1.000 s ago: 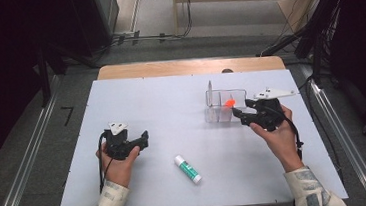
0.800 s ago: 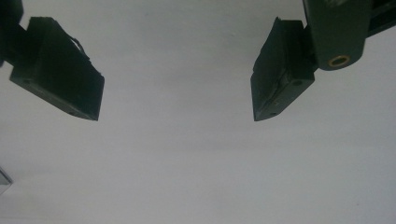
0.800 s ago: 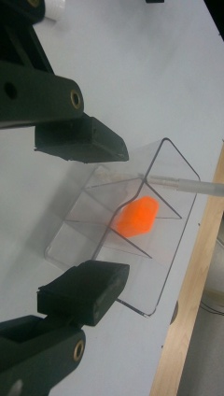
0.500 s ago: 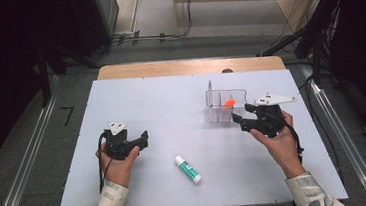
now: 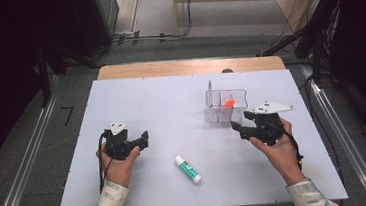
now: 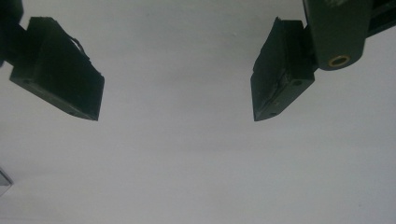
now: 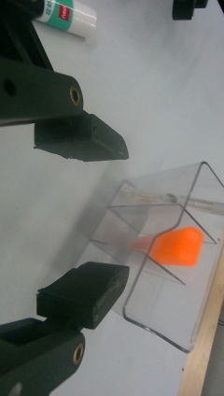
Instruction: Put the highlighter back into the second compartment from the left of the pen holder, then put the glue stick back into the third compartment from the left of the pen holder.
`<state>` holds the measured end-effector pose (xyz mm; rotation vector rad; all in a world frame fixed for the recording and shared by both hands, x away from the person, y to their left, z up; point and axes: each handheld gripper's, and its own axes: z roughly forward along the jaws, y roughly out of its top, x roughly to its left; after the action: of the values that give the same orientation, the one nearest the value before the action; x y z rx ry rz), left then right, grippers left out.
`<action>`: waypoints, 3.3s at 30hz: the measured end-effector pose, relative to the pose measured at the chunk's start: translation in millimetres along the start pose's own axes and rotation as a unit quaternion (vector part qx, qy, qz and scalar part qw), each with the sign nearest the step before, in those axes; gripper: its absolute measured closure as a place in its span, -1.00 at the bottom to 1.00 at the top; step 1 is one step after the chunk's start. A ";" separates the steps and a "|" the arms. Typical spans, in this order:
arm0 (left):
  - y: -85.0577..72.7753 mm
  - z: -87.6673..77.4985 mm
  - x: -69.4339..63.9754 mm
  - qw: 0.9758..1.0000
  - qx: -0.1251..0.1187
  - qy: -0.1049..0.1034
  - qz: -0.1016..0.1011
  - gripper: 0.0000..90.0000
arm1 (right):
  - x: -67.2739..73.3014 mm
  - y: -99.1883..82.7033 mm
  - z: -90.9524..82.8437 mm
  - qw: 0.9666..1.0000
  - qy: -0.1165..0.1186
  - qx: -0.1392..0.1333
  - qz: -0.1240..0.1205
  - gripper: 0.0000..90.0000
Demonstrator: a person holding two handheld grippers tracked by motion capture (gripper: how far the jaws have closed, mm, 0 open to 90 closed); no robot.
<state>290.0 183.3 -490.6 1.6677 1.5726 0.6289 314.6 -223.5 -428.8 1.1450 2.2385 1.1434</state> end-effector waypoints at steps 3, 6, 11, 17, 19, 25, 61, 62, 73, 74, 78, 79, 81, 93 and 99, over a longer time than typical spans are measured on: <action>0.0 0.0 0.0 1.000 0.000 0.000 0.000 -0.60 | 3.3 -3.7 1.8 1.000 0.004 0.003 -0.002 -0.19; 0.1 -0.2 0.0 1.000 -0.001 0.000 -0.001 -0.60 | 5.3 -4.6 3.1 1.000 0.005 0.005 -0.004 -0.19; 0.3 0.1 -0.5 1.000 -0.001 -0.001 0.000 -0.60 | 6.3 -4.8 2.9 1.000 0.006 0.006 -0.004 -0.19; 0.4 -0.1 -0.5 1.000 -0.001 -0.001 0.000 -0.60 | 7.7 -6.0 4.5 1.000 0.007 0.010 -0.005 -0.19; 0.6 -0.1 -0.5 1.000 -0.002 -0.001 0.000 -0.60 | 8.2 -6.7 5.2 1.000 0.008 0.011 -0.006 -0.20; 1.1 0.1 -1.0 1.000 -0.003 -0.002 0.000 -0.60 | 11.0 -9.5 5.6 1.000 0.007 0.013 -0.009 -0.24; 0.7 -2.3 1.4 1.000 -0.005 0.000 -0.003 -0.60 | 56.4 -15.9 27.1 0.996 0.058 0.040 -0.048 -0.24; 0.7 -2.1 1.3 1.000 -0.005 0.000 -0.004 -0.60 | 57.5 -16.0 27.8 0.996 0.059 0.041 -0.048 -0.24; 0.8 -2.1 1.4 1.000 -0.006 0.000 -0.004 -0.60 | 66.8 -17.1 32.7 0.995 0.069 0.048 -0.056 -0.24; 0.8 -2.1 1.4 1.000 -0.005 0.000 -0.004 -0.60 | 68.2 -17.2 33.2 0.995 0.069 0.048 -0.055 -0.24; 0.7 -1.9 1.4 1.000 -0.005 0.000 -0.004 -0.60 | 71.2 -17.2 34.5 0.994 0.073 0.050 -0.058 -0.24; 0.7 -1.9 1.4 1.000 -0.005 0.000 -0.004 -0.60 | 72.1 -17.3 34.9 0.994 0.073 0.050 -0.059 -0.24; 0.6 -1.7 1.5 1.000 -0.004 -0.001 -0.003 -0.60 | 74.0 -17.4 35.9 0.994 0.076 0.050 -0.061 -0.24; 0.7 -1.4 1.6 1.000 -0.005 0.000 -0.004 -0.60 | 88.4 -19.4 43.6 0.992 0.087 0.061 -0.070 -0.24; 0.7 -1.3 2.0 1.000 -0.005 -0.001 -0.005 -0.60 | 97.4 -21.5 50.0 0.990 0.096 0.070 -0.078 -0.24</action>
<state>289.7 185.5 -489.5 1.6518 1.5720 0.6291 277.3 -128.1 -472.9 0.9228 2.5404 1.0897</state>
